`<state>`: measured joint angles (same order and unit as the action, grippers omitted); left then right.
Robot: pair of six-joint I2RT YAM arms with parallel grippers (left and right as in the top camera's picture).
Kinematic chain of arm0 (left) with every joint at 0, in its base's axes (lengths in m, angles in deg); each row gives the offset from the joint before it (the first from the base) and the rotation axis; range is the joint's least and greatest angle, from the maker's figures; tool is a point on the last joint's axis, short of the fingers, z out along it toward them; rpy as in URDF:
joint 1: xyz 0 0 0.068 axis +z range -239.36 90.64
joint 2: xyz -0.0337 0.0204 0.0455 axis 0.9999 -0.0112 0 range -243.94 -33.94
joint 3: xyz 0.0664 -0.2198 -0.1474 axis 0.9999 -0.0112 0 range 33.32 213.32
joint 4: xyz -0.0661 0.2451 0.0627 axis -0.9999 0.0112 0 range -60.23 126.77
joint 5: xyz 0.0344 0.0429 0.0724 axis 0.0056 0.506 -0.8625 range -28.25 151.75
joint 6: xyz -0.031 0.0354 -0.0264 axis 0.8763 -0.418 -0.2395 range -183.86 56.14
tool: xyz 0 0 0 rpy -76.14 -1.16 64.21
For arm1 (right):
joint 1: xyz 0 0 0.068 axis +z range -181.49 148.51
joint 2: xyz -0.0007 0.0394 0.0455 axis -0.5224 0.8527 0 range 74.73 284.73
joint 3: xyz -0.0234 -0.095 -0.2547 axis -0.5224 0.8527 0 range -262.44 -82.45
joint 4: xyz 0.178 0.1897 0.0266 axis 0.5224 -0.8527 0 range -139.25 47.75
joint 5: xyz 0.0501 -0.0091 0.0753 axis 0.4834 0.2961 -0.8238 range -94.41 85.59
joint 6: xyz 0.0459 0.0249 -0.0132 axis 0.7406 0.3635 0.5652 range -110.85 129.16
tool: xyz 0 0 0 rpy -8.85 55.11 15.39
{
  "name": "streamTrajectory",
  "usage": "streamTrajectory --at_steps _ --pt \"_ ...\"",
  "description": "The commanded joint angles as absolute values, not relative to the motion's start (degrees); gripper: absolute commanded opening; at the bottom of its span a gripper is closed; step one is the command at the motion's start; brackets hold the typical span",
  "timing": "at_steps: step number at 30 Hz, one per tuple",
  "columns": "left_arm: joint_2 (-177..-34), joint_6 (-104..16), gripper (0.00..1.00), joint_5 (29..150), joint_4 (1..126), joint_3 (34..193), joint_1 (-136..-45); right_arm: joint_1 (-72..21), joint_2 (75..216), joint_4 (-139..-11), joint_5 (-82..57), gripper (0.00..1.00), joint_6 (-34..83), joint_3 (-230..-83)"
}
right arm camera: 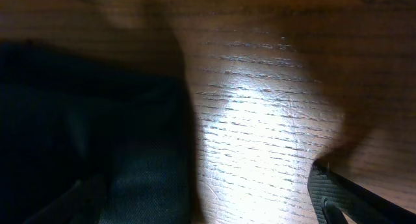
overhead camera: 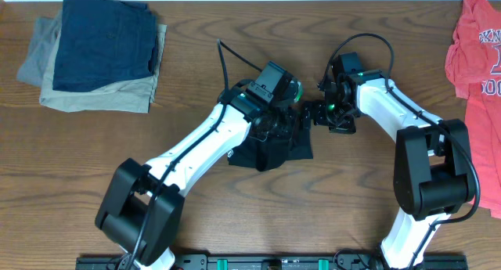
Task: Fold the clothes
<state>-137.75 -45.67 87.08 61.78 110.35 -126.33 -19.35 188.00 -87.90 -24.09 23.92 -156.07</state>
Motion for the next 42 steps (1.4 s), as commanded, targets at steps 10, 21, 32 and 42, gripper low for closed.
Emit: streamTrajectory --at_steps 10,21,32,42 --pt "-138.8 -45.5 0.45 87.6 55.9 111.0 -126.5 -26.0 188.6 -99.1 -24.7 0.99 20.6 -164.2" --pt "-133.8 -45.6 0.55 86.8 59.4 114.1 -124.6 -37.0 188.6 -114.8 -20.3 0.99 18.9 -182.2" --pt "-112.0 -46.2 0.56 81.7 76.4 115.2 -112.7 -35.9 188.6 -119.4 -37.7 0.84 5.3 -185.0" --pt "-116.0 -46.1 0.55 73.1 88.5 109.4 -100.5 -20.9 188.6 -118.9 -56.4 0.17 -6.7 -185.0"
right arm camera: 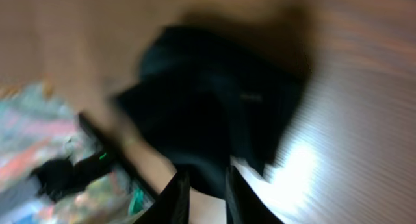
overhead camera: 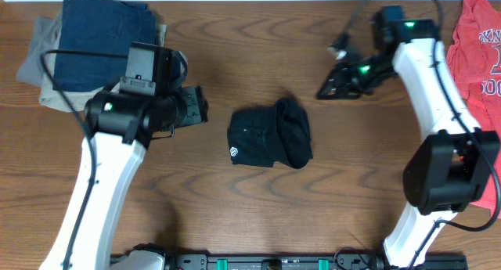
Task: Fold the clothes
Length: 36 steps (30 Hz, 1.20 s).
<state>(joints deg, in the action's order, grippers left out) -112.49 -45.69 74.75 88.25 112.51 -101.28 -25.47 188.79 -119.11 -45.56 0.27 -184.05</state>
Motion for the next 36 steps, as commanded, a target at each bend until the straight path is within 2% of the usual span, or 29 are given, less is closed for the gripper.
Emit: streamTrajectory --at_steps 1,5,11,14,17,22,28,32,36 --pt "-117.5 -46.1 0.55 73.1 88.4 108.6 -100.5 -19.3 188.6 -118.3 -57.6 0.19 -7.4 -185.0" --pt "-123.6 -44.0 0.55 73.1 88.4 107.2 -100.5 -12.9 188.6 -115.0 -56.6 0.25 -6.2 -184.9" --pt "-128.9 -42.1 0.55 73.1 88.2 107.2 -100.5 -6.0 189.2 -111.0 -41.8 0.19 3.8 -183.7" --pt "-129.0 -42.1 0.55 73.1 88.2 107.1 -100.5 -4.8 189.8 -107.6 -37.0 0.21 7.9 -181.8" --pt "-129.0 -42.1 0.55 73.0 88.3 107.1 -100.5 -5.1 190.2 -103.4 -30.0 0.27 12.3 -178.5" --pt "-129.0 -42.2 0.55 73.0 88.7 107.1 -100.5 -7.8 191.9 -96.5 -27.1 0.36 12.5 -171.6" --pt "-129.0 -42.4 0.55 73.1 88.6 107.1 -100.5 -14.2 195.0 -88.8 -26.7 0.41 10.0 -167.5" --pt "-129.0 -44.6 0.55 73.1 87.5 107.1 -100.7 -17.1 195.0 -87.5 -26.7 0.46 9.7 -168.5" --pt "-129.0 -45.0 0.55 73.1 86.4 107.1 -101.6 -18.4 195.0 -90.3 -26.8 0.56 9.7 -172.4"
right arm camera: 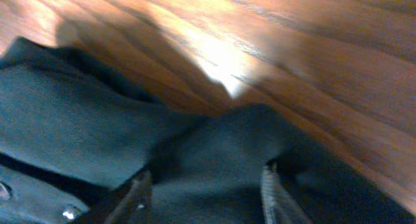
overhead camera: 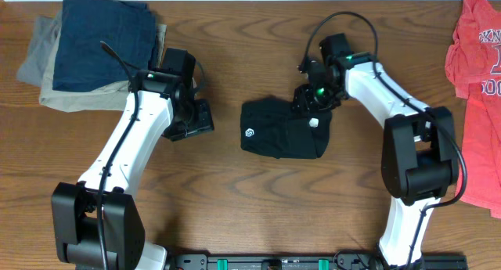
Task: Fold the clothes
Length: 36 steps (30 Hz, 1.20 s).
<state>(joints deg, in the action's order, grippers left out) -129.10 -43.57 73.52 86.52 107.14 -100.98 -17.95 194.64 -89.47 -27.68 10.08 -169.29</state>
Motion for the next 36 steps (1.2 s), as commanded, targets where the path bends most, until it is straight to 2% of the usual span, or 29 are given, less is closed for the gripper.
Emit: streamTrajectory --at_steps 1,8,14,20,25,27,30,36 --pt "-129.0 -45.0 0.55 73.1 86.2 107.1 -102.0 -18.7 195.0 -92.9 -27.0 0.59 9.7 -174.6" --pt "-129.0 -44.9 0.56 73.1 86.0 107.1 -102.8 -18.4 195.0 -109.8 -32.2 0.58 9.7 -187.3" --pt "-129.0 -44.9 0.56 73.1 86.0 107.1 -102.8 -17.9 195.0 -118.4 -36.8 0.51 6.6 -190.2" --pt "-129.0 -44.9 0.56 73.1 86.0 107.1 -102.8 -14.6 195.0 -115.0 -36.9 0.5 3.8 -179.7" --pt "-129.0 -44.9 0.56 73.1 86.1 107.1 -102.8 -13.3 195.1 -104.7 -36.7 0.49 8.7 -167.1" --pt "-129.0 -44.9 0.56 73.1 86.1 107.1 -102.8 -13.4 195.1 -102.9 -35.1 0.45 10.9 -163.5" --pt "-129.0 -45.0 0.56 73.1 86.0 107.1 -102.8 -13.9 195.1 -104.3 -32.9 0.38 12.4 -162.6" --pt "-129.0 -45.1 0.56 73.6 84.2 107.1 -102.8 -15.3 192.6 -110.4 -31.5 0.39 12.3 -169.0"
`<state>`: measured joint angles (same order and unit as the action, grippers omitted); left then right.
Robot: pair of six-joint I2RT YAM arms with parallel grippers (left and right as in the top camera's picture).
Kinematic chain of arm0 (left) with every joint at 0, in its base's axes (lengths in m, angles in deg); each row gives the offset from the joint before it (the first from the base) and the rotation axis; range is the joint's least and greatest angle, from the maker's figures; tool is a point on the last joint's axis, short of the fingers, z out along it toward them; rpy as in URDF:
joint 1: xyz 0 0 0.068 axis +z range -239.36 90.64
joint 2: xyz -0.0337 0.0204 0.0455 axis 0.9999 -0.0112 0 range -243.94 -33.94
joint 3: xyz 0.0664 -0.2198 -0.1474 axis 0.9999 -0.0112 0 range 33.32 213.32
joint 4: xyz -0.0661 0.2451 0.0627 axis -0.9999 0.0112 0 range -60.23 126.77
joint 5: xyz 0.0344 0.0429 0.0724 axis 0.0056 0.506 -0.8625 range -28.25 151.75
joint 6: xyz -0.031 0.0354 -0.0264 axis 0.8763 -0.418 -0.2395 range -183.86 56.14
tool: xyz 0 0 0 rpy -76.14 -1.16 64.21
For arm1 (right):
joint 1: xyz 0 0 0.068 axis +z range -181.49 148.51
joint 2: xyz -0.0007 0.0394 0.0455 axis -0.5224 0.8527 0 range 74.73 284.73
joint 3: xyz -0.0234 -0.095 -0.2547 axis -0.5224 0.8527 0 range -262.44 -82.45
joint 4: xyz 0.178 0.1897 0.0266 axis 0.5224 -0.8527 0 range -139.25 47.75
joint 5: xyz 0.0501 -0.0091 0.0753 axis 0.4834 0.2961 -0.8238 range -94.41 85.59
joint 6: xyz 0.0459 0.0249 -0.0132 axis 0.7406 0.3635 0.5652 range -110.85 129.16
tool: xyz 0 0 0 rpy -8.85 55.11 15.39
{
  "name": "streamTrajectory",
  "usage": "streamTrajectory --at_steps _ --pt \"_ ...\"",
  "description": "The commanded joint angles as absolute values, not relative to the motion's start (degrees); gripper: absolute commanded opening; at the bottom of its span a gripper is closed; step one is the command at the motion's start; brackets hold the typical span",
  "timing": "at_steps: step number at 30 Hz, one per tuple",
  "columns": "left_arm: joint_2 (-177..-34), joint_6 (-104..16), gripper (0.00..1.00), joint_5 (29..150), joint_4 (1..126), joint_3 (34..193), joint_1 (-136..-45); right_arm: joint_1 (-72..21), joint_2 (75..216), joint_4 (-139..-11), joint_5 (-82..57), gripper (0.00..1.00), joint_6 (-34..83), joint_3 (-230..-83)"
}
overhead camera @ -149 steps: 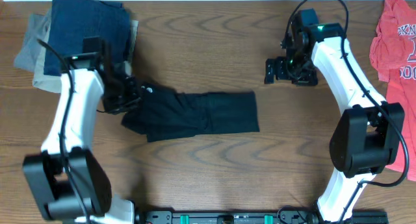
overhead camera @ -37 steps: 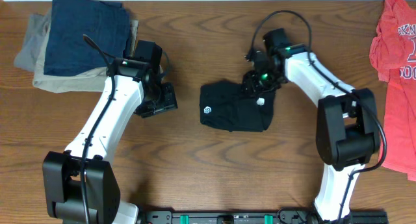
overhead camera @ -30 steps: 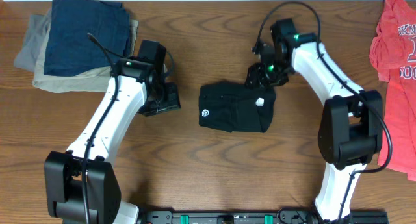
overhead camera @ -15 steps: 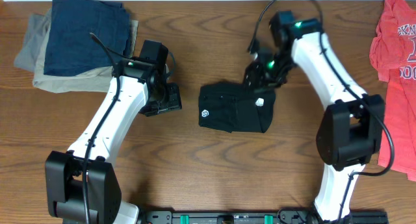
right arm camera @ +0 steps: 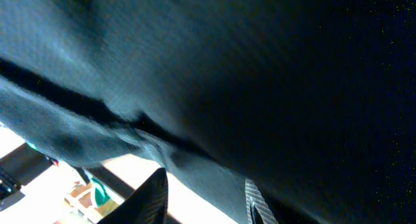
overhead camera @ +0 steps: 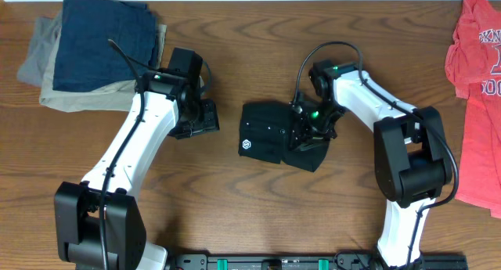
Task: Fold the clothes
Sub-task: 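Grasp the folded black polo's left edge with the left gripper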
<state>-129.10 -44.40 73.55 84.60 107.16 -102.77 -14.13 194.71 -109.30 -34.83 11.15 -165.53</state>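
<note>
The black garment (overhead camera: 266, 131) with a small white logo lies bunched at the table's centre. My right gripper (overhead camera: 308, 121) is down on its right part, which stands up in a raised fold. Dark cloth (right arm camera: 260, 68) fills the right wrist view, and a flap of it runs between the fingers (right arm camera: 155, 197) of that gripper (right arm camera: 203, 201), shut on it. My left gripper (overhead camera: 205, 117) hovers just left of the garment, apart from it. Its jaws are too dark to read.
A stack of folded clothes (overhead camera: 94, 51), navy on khaki and grey, sits at the back left corner. A red T-shirt (overhead camera: 473, 90) lies spread along the right edge. Bare wood table (overhead camera: 235, 207) lies in front of the garment.
My right gripper was open at the garment's upper right edge. It is now lower on the right part, closed on cloth, and that side is lifted. The left gripper shifted slightly right.
Both grippers were together on the crumpled black garment. Then both arms were far apart and the garment lay alone at centre. Then the right gripper was back at its right edge, the left beside it. Now the right holds a fold.
</note>
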Motion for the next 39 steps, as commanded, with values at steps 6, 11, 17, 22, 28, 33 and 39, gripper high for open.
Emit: streamTrajectory --at_steps 6,11,17,22,28,33,39 --pt "-129.1 -51.8 0.73 86.3 78.5 107.1 -102.8 -16.3 189.3 -117.6 -24.7 0.88 12.3 -180.1" --pt "-131.2 -51.8 0.92 88.1 74.4 107.0 -102.8 -18.6 188.6 -118.6 -17.3 0.99 15.6 -187.8" --pt "-138.1 -54.0 1.0 96.3 70.3 107.0 -102.8 -24.7 188.6 -117.1 -15.8 0.99 17.5 -191.5" --pt "-143.2 -56.9 0.98 96.9 69.0 107.0 -102.9 -29.8 188.6 -117.0 -15.8 0.99 17.5 -191.5" --pt "-148.2 -62.2 0.98 107.7 66.9 107.0 -103.2 -34.8 188.6 -117.8 -15.7 0.99 17.4 -191.5" --pt "-152.3 -63.3 0.98 113.3 65.0 107.0 -105.1 -36.9 188.6 -117.9 -15.8 0.99 17.4 -191.5" --pt "-153.4 -63.2 0.9 113.7 63.4 107.0 -108.5 -37.5 188.6 -117.9 -15.8 0.99 17.4 -191.5"
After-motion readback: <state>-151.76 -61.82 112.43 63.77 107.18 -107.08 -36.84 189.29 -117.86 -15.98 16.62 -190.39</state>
